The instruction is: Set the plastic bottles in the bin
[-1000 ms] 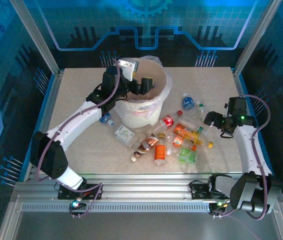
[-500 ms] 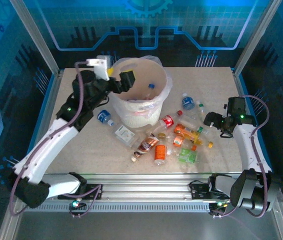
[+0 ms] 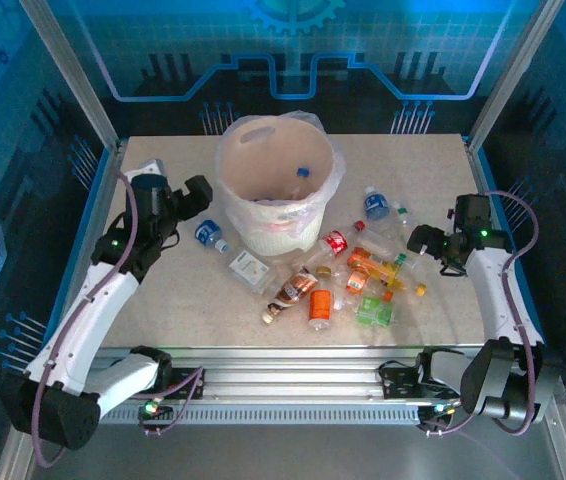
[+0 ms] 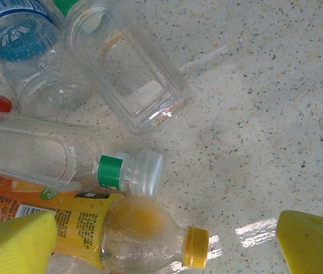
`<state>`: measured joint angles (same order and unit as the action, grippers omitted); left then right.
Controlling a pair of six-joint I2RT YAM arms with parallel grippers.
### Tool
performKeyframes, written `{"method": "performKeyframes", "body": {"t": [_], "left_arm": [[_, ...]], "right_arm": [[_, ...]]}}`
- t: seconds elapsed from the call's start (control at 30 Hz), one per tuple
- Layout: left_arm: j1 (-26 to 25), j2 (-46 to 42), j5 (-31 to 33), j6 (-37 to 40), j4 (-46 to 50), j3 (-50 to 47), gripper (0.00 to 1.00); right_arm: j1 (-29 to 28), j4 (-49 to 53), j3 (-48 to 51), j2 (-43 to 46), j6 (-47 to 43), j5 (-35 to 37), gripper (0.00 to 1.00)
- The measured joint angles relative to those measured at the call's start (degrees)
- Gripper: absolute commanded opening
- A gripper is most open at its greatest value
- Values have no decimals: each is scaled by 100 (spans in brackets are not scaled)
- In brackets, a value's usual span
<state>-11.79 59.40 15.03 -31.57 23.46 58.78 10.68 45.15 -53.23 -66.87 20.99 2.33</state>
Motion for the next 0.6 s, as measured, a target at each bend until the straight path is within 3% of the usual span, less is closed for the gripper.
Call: {"method": "performKeyframes", "body": {"t": [0.2, 0.6], "left_arm": [[299, 48, -28, -356, 68, -435, 99], [341, 844, -131, -739, -293, -765, 99]], "right_arm": [[0, -2, 0, -103, 26, 20, 100], [0, -17, 125, -96, 107, 68, 100]]}}
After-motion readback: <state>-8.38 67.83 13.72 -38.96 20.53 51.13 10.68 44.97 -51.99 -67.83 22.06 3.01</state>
